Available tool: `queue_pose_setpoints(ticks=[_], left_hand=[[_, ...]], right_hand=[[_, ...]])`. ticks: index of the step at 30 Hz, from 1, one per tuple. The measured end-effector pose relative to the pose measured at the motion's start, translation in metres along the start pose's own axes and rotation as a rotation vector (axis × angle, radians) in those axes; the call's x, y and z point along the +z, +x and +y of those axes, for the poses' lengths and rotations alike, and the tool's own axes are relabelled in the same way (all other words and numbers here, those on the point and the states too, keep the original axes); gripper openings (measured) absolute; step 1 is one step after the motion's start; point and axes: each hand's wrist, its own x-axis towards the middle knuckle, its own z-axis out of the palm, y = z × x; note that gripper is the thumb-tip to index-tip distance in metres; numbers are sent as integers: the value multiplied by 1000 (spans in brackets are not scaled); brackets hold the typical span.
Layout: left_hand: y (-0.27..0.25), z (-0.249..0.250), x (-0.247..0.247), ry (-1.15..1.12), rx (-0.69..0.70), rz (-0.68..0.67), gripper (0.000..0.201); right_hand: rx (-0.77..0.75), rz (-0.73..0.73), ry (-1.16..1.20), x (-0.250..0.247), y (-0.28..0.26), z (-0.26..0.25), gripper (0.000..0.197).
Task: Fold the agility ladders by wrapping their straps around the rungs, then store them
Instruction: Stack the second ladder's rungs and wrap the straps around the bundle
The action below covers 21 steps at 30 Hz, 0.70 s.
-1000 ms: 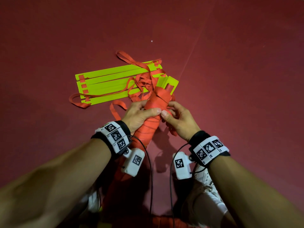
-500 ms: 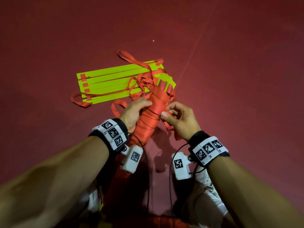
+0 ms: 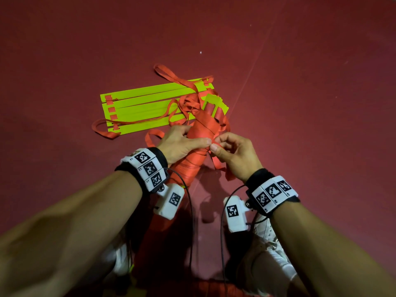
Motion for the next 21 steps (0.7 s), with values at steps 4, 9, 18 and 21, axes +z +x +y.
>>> queue_pose_setpoints(ticks=[4, 9, 18, 21], left_hand=[[1, 4, -5, 29, -13, 29, 48], [-7, 11, -2, -225, -22, -162, 40], [-3, 4, 1, -233, -53, -192, 118], [-2, 6, -5, -214, -36, -188, 96]], right_hand=[[13, -21, -17, -1, 1, 4, 15], [58, -72, -2, 3, -1, 2, 21], [-27, -28, -50, 1, -1, -11, 26], [-26, -102, -54, -1, -2, -12, 15]])
